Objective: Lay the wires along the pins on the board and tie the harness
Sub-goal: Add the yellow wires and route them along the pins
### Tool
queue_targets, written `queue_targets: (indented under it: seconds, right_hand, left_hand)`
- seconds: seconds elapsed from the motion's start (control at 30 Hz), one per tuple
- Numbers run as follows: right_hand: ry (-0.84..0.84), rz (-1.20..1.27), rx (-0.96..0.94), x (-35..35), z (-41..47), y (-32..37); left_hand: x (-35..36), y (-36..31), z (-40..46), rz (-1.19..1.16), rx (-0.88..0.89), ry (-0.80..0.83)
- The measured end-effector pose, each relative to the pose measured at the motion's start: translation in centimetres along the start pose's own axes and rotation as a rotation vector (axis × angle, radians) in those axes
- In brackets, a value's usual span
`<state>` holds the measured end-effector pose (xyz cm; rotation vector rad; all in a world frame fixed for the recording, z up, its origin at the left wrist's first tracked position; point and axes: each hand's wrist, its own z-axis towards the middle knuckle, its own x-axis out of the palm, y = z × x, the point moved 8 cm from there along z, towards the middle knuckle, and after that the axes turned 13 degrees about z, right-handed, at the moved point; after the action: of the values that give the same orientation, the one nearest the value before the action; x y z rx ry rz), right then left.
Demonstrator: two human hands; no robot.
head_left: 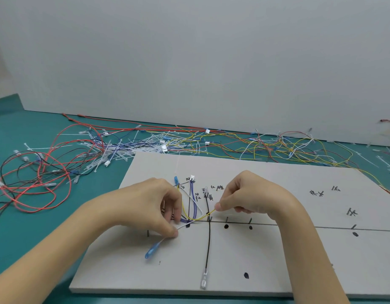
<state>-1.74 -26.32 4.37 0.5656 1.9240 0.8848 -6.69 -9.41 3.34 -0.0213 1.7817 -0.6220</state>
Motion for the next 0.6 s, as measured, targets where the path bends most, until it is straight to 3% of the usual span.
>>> queue_targets:
  seconds: [0.3, 0.5, 0.6]
  right_hand:
    - [0.037, 0.083, -0.026, -0.1, -0.3, 0.3]
    - [0.039, 0.083, -0.021, 0.0, -0.2, 0.2]
    - [0.037, 0.083, -0.015, 0.0, -0.2, 0.1]
  left_hand:
    - [-1.0, 2.3, -0.7, 0.034, -0.103, 0.041]
    - [-2.0, 3.9, -1.2, -0.021, -0.076, 0.083]
    - [-3.4, 5.1, -1.2, -0.091, -0.086, 0.007]
